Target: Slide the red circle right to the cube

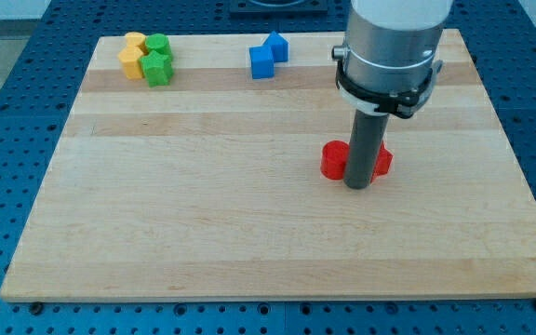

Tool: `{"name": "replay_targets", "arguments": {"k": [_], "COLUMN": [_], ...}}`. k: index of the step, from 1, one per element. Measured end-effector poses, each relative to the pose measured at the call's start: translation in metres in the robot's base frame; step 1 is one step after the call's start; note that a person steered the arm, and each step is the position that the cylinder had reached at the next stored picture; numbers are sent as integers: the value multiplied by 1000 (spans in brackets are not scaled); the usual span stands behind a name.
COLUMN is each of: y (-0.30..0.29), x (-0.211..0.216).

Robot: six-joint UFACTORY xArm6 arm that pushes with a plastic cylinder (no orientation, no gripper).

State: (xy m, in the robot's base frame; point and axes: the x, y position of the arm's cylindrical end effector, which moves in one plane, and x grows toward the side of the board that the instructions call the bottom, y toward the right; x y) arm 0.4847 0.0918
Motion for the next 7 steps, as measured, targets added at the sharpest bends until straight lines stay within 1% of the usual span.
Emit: {"name": "replay_targets", "arguments": {"k": [2, 3, 5, 7], "y": [-9, -19, -23, -23], "x": [19, 18, -3, -42]}}
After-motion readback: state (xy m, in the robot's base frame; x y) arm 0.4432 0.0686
